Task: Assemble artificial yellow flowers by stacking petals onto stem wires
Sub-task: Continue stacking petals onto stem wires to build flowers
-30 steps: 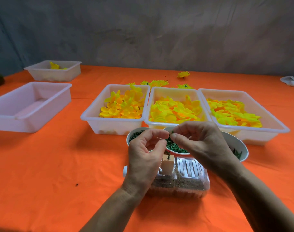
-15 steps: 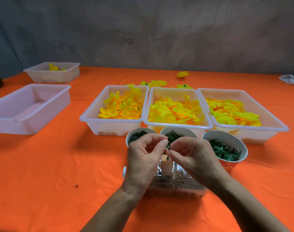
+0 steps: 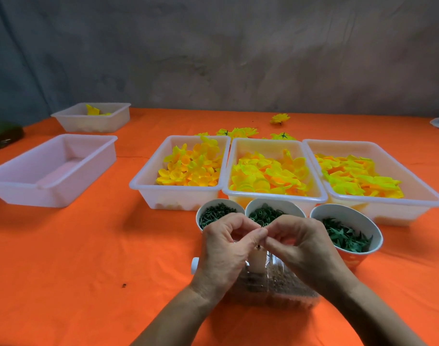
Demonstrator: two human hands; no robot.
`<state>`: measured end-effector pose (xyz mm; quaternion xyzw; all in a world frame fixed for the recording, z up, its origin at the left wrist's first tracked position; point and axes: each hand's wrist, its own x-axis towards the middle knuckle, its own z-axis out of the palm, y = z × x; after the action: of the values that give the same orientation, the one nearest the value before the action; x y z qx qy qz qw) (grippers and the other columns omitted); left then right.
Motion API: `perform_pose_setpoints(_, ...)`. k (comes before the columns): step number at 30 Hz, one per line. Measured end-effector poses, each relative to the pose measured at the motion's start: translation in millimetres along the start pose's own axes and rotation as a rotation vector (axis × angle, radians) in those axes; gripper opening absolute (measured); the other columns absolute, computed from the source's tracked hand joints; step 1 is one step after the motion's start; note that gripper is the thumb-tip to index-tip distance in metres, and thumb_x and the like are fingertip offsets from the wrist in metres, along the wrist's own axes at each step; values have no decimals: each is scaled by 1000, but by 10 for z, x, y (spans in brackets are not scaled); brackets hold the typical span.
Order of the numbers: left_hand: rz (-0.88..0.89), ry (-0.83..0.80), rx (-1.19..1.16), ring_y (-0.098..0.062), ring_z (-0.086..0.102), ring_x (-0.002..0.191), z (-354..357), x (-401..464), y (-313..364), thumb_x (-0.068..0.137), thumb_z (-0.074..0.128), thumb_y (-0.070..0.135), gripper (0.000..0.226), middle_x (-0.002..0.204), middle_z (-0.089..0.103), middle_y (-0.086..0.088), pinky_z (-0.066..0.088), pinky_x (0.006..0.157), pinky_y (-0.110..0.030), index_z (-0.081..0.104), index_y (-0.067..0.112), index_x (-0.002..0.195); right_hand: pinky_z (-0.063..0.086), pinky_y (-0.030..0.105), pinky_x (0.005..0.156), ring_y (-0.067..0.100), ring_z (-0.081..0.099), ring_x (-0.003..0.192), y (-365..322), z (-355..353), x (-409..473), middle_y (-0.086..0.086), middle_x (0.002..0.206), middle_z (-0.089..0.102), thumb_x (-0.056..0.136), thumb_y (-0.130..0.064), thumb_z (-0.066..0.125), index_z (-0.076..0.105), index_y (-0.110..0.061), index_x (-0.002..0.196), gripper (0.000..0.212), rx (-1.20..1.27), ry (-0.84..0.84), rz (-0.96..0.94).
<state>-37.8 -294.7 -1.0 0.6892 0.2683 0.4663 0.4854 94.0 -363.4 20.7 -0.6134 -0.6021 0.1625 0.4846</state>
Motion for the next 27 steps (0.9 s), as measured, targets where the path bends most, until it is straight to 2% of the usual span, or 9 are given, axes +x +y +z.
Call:
perform_pose_setpoints(3,-43,-174,-50,-7,64,66,-137,108,18,73,76,24,3,69,71,1,49,63,-21,73,23,71,45,29,49,5,56,52,-35,-22,9,1,60,68,75,-10,77,74,-25,69,16,55,-38,29)
perform_pose_setpoints(5,-73,-201,-59,-8,64,69,-262,239,8,76,74,28,9,75,72,-4,51,65,-26,74,19,74,41,18,46,2,55,50,-37,-28,30,2,58,68,72,-5,78,74,-21,67,18,76,-49,46)
perform_pose_setpoints(10,-22,76,344,-5,50,58,-616,836,-181,89,64,27,27,54,55,10,38,59,-26,65,16,64,42,13,49,3,57,50,-77,-85,91,6,57,68,71,2,76,72,-11,59,18,187,-159,107)
perform_pose_setpoints(13,-93,134,761,-27,60,92,-843,1286,-370,91,58,32,25,93,68,-10,41,73,-32,72,11,89,44,13,52,3,59,53,-88,-128,148,6,58,69,70,3,76,72,-7,61,13,191,-237,120)
perform_pose_setpoints(15,-171,70,941,-33,51,114,-972,1559,-523,93,54,35,30,118,61,-17,41,91,-34,70,14,108,45,13,52,4,60,54,-90,-147,185,7,59,69,69,2,77,72,-6,62,12,197,-273,138)
perform_pose_setpoints(17,-231,3,1047,-34,43,123,-1042,1782,-636,94,51,38,34,128,55,-19,37,101,-37,65,19,117,46,15,53,7,61,55,-97,-167,211,9,60,69,66,-5,79,73,-6,63,7,223,-297,178)
perform_pose_setpoints(20,-340,-52,1077,-36,38,129,-1069,2022,-760,94,49,42,38,137,47,-19,35,104,-39,60,23,126,46,19,55,11,62,59,-96,-188,244,10,63,70,63,-16,80,73,-7,65,12,241,-340,223)
perform_pose_setpoints(24,-444,-165,1050,-32,43,130,-1049,2182,-852,95,47,44,44,141,48,-12,37,106,-39,55,20,131,46,19,56,9,63,60,-68,-225,282,5,63,70,70,-7,82,74,-11,65,10,252,-390,251)
perform_pose_setpoints(27,-431,-145,996,-33,56,113,-1020,2200,-876,95,48,40,36,119,63,-17,44,91,-37,67,11,104,46,19,57,9,63,62,-67,-249,300,4,65,71,69,-13,81,75,-14,68,7,268,-425,258)
